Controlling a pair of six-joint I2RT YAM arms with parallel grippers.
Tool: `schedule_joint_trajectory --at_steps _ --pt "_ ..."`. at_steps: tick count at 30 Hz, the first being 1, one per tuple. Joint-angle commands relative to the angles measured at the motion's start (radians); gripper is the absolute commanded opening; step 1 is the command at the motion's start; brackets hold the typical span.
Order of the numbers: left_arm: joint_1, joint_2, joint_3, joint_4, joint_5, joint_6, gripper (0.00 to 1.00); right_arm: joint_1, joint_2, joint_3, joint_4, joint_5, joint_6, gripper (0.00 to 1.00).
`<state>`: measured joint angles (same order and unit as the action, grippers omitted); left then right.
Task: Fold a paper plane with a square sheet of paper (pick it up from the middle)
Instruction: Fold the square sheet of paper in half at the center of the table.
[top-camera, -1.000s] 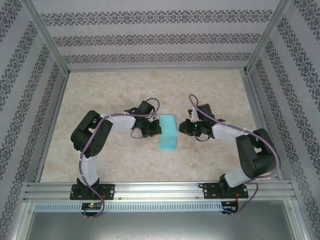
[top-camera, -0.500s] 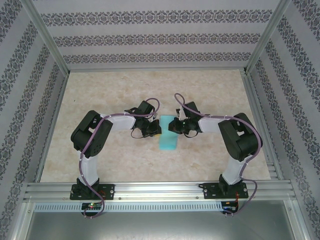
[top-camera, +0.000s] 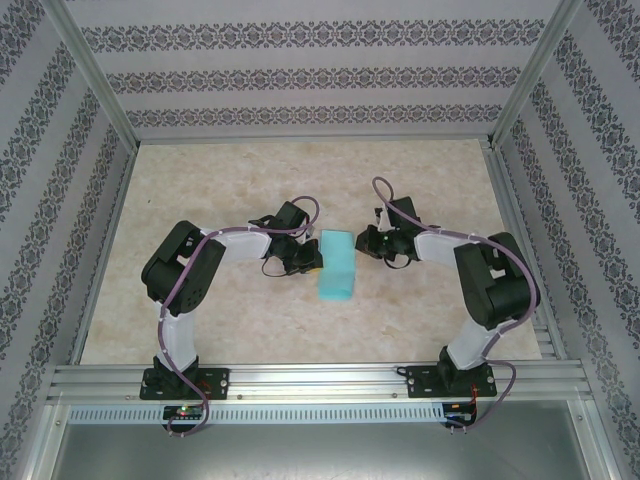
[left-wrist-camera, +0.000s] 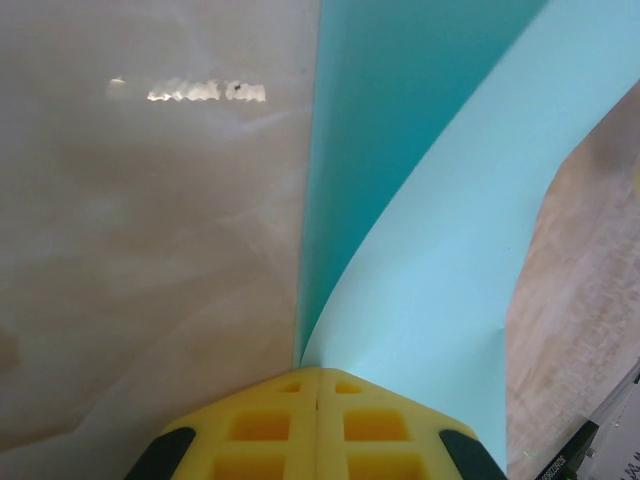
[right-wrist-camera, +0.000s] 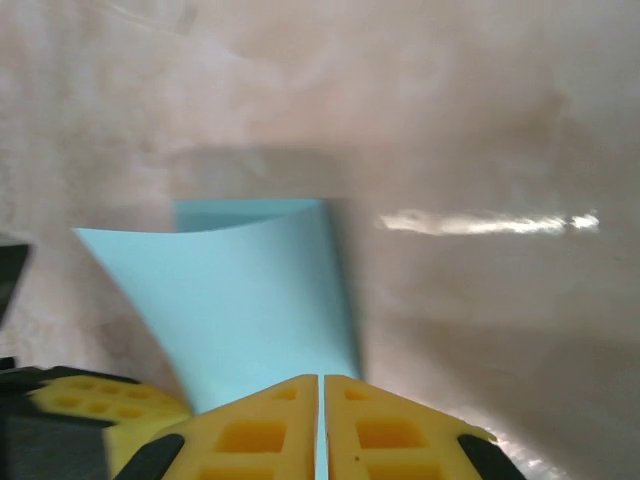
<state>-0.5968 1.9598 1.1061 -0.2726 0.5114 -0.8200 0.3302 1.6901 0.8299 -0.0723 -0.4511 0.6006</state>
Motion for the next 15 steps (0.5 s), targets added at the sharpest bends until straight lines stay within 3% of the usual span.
schedule_joint_trajectory --at_steps 1,7,15 --pt "-0.015 0.116 -0.081 -0.163 -0.155 0.007 0.00 0.049 -0.045 0.036 0.032 0.021 0.002 0.12" --pt "-0.015 0.119 -0.081 -0.165 -0.156 0.005 0.00 0.103 0.093 0.097 0.049 -0.027 0.025 0.12" --pt "-0.018 0.118 -0.082 -0.176 -0.160 0.030 0.00 0.019 0.190 0.116 0.107 -0.020 0.027 0.12"
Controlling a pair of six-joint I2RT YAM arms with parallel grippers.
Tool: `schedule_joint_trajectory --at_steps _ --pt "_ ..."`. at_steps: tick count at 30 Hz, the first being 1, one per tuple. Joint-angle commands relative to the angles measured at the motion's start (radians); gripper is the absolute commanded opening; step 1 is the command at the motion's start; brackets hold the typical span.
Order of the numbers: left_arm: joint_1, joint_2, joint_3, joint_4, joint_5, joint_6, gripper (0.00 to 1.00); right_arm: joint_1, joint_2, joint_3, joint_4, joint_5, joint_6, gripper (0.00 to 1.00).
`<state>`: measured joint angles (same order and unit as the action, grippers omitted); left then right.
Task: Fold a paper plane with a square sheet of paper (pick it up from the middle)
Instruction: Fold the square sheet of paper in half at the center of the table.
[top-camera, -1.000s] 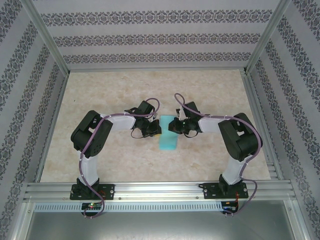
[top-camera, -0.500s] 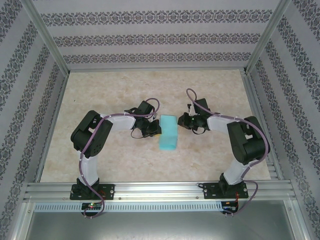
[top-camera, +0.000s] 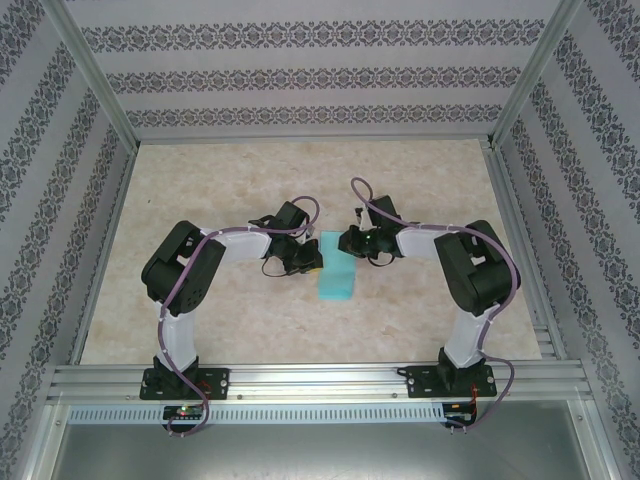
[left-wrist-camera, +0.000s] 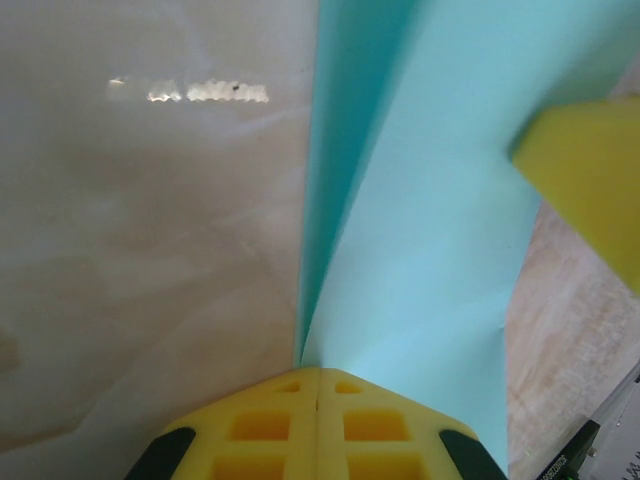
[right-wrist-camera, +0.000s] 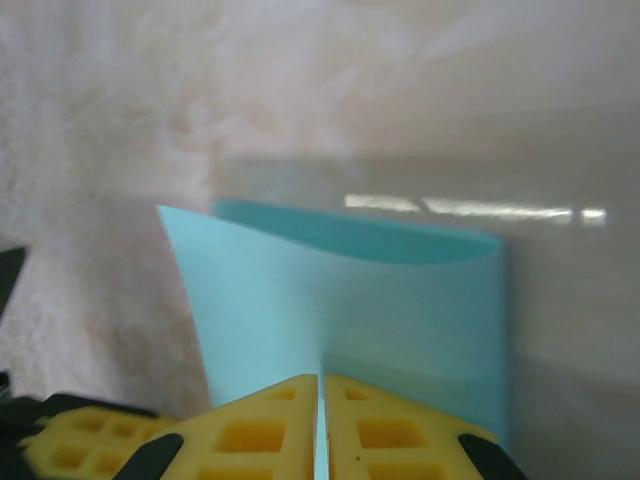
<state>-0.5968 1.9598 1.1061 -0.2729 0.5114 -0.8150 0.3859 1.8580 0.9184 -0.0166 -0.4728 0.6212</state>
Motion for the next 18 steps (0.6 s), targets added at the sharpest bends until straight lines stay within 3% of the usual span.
schedule_joint_trajectory --at_steps 1,10,18 --pt "-0.017 0.119 -0.083 -0.176 -0.160 0.024 0.00 -0.054 0.030 0.025 0.058 0.010 0.008 0.12" --pt "-0.022 0.111 -0.080 -0.182 -0.160 0.042 0.00 -0.114 0.039 0.069 0.007 0.164 0.055 0.12" --pt "-0.021 0.108 -0.076 -0.181 -0.163 0.037 0.00 -0.069 -0.183 -0.026 -0.008 0.127 0.077 0.12"
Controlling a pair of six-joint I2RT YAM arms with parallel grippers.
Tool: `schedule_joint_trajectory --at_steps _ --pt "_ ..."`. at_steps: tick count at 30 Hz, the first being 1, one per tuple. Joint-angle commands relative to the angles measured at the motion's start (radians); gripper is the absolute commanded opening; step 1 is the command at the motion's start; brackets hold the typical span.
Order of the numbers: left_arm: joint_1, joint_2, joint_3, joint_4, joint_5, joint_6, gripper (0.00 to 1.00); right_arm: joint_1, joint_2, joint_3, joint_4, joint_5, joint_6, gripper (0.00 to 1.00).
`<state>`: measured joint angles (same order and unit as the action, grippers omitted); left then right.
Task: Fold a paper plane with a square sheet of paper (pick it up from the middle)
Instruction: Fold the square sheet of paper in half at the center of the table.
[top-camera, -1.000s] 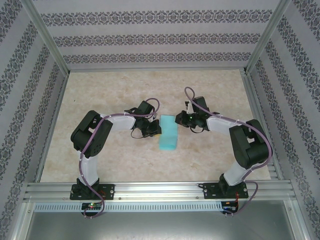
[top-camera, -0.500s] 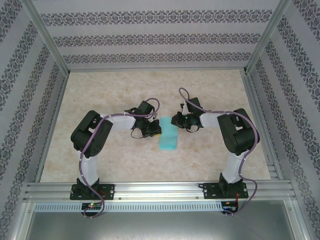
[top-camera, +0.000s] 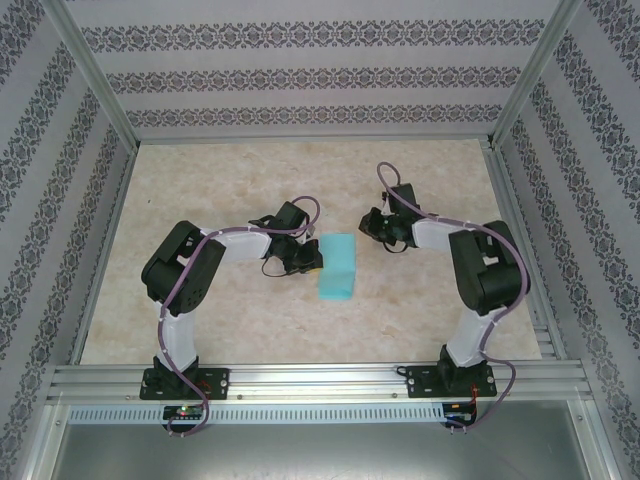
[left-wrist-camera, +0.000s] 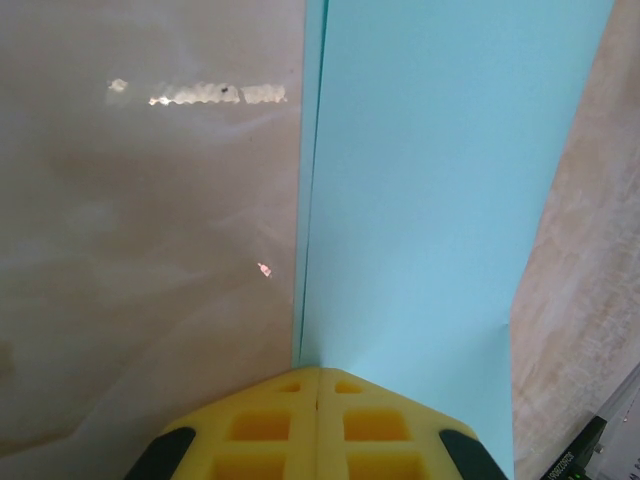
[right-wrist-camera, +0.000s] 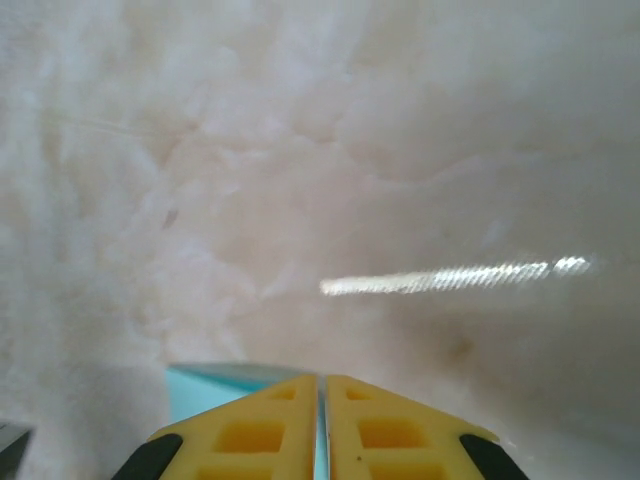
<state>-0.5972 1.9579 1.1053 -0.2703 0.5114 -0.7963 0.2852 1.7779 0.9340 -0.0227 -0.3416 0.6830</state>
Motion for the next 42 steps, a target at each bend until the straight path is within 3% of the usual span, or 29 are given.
schedule_joint_trajectory --at_steps 1,7,16,24,42 --pt "-0.022 0.110 -0.076 -0.184 -0.162 0.019 0.00 0.046 -0.130 -0.071 -0.002 -0.024 0.020 0.12" --pt "-0.021 0.108 -0.070 -0.188 -0.174 0.014 0.00 0.136 -0.182 -0.191 0.007 -0.147 0.066 0.12" --pt "-0.022 0.105 -0.074 -0.183 -0.179 0.002 0.00 0.219 -0.099 -0.216 0.011 -0.195 0.074 0.11" --pt "-0.023 0.111 -0.082 -0.177 -0.178 -0.005 0.00 0.223 -0.091 -0.246 -0.105 -0.195 0.000 0.11" --pt "-0.023 0.124 -0.094 -0.158 -0.182 -0.016 0.00 0.227 -0.253 -0.391 -0.312 -0.148 -0.010 0.11"
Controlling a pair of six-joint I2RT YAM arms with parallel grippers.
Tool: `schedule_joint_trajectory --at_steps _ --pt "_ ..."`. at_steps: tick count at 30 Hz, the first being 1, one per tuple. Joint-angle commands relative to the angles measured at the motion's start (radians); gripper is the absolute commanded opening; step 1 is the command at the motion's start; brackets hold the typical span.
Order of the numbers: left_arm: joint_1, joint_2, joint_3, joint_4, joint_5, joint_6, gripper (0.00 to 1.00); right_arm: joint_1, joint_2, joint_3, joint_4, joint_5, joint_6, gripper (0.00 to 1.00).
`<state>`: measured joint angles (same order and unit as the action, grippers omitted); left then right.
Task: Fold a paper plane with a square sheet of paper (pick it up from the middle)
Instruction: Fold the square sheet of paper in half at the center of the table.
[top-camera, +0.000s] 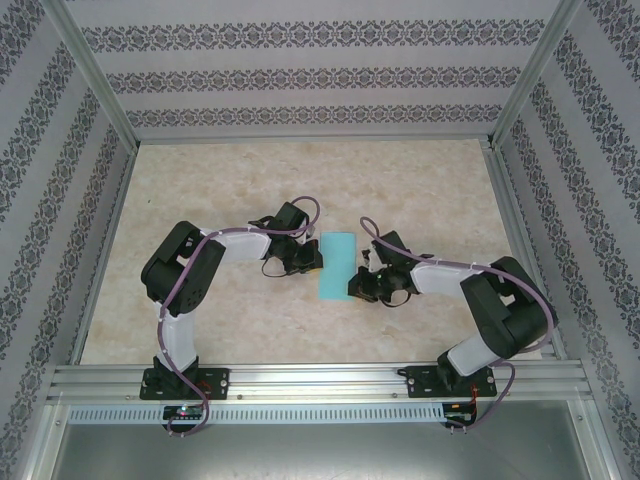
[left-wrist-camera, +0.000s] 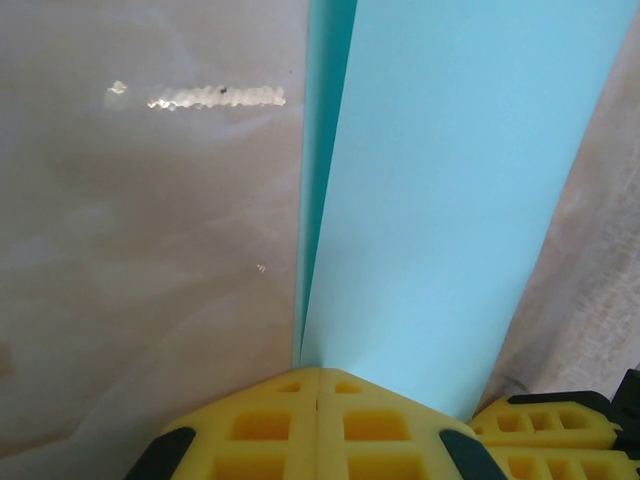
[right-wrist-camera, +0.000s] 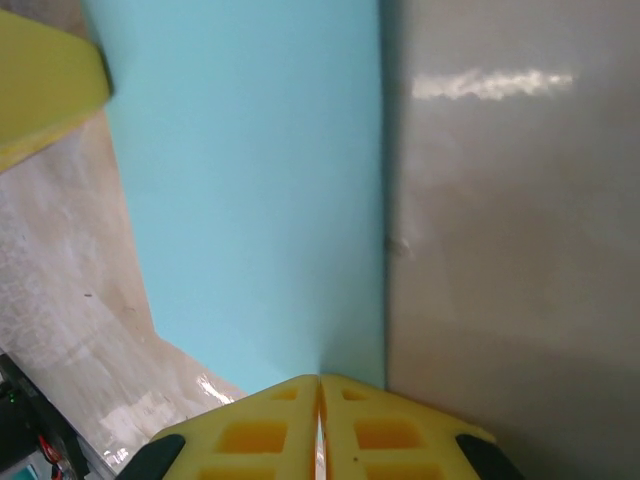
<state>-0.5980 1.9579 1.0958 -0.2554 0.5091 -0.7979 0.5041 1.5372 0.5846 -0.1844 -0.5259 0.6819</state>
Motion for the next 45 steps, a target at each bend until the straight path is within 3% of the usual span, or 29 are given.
schedule_joint_trajectory --at_steps 1,7,13,24,30,39,45 --pt "-0.022 0.122 -0.084 -0.173 -0.181 -0.014 0.00 0.010 -0.021 -0.044 -0.160 0.039 -0.013 0.11" --pt "-0.023 0.118 -0.083 -0.172 -0.170 -0.008 0.00 0.012 -0.106 -0.004 -0.224 0.072 -0.051 0.12" --pt "-0.022 0.070 -0.052 -0.162 -0.131 0.022 0.00 -0.008 -0.198 0.077 -0.114 0.105 -0.019 0.13" --pt "-0.020 0.028 0.092 -0.204 -0.069 0.085 0.00 0.029 0.057 0.139 0.051 0.110 0.043 0.12" --pt "-0.008 -0.020 0.124 -0.201 -0.062 0.087 0.06 0.069 0.147 0.139 0.095 0.137 0.107 0.12" --pt "0.070 -0.205 -0.013 -0.144 -0.149 0.026 0.14 0.191 0.251 0.185 0.286 0.206 0.318 0.12" --pt "0.089 -0.284 -0.114 -0.077 -0.083 0.029 0.13 0.201 0.224 0.215 0.362 0.197 0.329 0.12"
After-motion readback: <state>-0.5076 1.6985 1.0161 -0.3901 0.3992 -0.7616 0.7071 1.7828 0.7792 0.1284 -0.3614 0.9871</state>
